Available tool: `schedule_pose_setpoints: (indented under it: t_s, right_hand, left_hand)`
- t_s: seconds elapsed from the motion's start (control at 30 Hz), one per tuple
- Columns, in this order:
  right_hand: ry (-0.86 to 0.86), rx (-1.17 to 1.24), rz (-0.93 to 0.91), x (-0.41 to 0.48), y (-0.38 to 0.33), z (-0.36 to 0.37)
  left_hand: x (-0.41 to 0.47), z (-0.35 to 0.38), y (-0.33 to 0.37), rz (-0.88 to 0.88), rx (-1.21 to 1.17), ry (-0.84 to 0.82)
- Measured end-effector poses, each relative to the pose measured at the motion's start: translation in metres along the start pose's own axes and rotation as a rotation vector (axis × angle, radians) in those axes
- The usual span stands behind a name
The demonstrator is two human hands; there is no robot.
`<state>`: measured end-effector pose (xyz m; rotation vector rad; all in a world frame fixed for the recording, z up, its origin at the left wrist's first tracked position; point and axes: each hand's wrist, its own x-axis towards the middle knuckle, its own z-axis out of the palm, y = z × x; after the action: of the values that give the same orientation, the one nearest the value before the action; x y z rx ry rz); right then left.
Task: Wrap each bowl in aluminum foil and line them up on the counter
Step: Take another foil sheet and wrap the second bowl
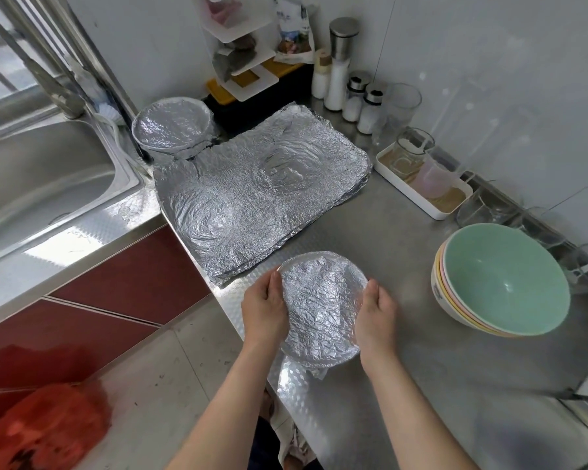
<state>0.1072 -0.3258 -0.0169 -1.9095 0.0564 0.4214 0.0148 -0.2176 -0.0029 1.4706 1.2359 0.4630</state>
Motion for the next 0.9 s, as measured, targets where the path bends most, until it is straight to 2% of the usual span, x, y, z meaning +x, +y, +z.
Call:
schedule_pose_setpoints:
  t_s: [0.1, 0.2, 0.27, 0.37, 0.5, 0.6, 0.67, 0.77, 0.9]
  right_hand:
    - [-0.041, 0.015, -0.016, 0.0, -0.003, -0.001]
    - [-0.154, -0.001, -0.026, 0.003, -0.013, -0.011]
    - [-0.214, -0.133, -0.14, 0.008, -0.023, -0.021]
    - [-0.314, -0.362, -0.254, 0.016, -0.031, -0.022]
    - [-0.364, -0.519, -0.301, 0.02, -0.026, -0.012]
    - [-0.334, -0.522, -0.353, 0.022, -0.023, -0.01]
    - [-0.356, -0.407, -0.294, 0.025, -0.023, -0.011]
    - [-0.387, -0.057, -0.026, 0.035, -0.025, -0.014]
    - [-0.436, 0.05, 0.254, 0.049, -0.025, -0.015]
  left_hand:
    - [0.001, 0.0, -0.006, 0.002, 0.0, -0.025]
    - [0.0, -0.003, -0.001, 0.031, 0.078, -0.062]
    - [-0.001, -0.006, 0.004, 0.145, 0.165, -0.046]
    - [0.002, -0.005, 0.006, 0.332, 0.431, -0.065]
    - [0.0, 0.0, 0.003, 0.349, 0.682, -0.125]
    - [0.0, 0.0, 0.002, 0.374, 0.722, -0.128]
    - [0.001, -0.001, 0.001, 0.354, 0.65, -0.12]
    - [0.0, -0.004, 0.001, 0.309, 0.478, -0.073]
    - [-0.004, -0.005, -0.001, 0.27, 0.35, -0.078]
